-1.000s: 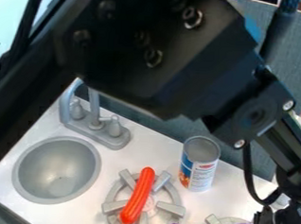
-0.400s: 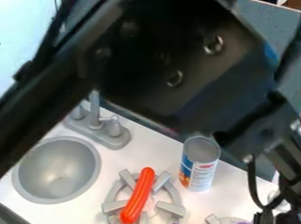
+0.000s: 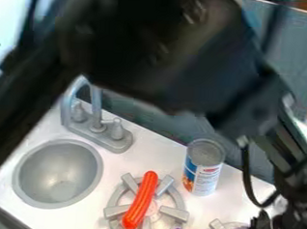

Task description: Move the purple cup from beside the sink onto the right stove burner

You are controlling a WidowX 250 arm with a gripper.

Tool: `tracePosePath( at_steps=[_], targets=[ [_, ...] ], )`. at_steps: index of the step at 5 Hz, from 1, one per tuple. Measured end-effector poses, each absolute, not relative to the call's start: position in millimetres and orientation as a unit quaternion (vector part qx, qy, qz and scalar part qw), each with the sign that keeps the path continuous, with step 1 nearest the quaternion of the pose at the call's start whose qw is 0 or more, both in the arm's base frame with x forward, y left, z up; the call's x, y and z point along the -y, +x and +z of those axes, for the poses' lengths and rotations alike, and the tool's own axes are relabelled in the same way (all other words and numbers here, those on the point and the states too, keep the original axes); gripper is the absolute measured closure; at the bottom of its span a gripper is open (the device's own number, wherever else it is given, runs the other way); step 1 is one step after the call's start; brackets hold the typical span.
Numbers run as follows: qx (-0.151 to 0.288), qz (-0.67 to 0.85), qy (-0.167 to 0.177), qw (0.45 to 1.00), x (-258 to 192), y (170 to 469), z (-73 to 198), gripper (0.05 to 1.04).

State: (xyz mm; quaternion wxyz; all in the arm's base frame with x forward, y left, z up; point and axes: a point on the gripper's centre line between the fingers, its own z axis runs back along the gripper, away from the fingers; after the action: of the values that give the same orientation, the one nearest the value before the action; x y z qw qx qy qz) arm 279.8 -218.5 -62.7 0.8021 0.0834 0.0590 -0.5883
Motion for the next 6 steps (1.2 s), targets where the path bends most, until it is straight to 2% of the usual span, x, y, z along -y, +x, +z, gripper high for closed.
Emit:
tracePosePath(
  at_steps=[1, 2, 3, 4, 5, 6],
  targets=[
    [-0.005, -0.549, 0.060, 0.833, 197, 285, -24, 0.166],
    [0.035, -0.510, 0.038, 0.859, 172, 286, 1, 0.077],
    [0.031, -0.471, 0.049, 0.880, 146, 284, 13, 0.081],
    [0.003, -0.438, 0.082, 0.895, 122, 283, 11, 0.083],
    [-0.028, -0.418, 0.101, 0.902, 101, 274, 4, 0.083],
    [-0.067, -0.410, 0.091, 0.905, 88, 262, -9, 0.083]
  ],
)
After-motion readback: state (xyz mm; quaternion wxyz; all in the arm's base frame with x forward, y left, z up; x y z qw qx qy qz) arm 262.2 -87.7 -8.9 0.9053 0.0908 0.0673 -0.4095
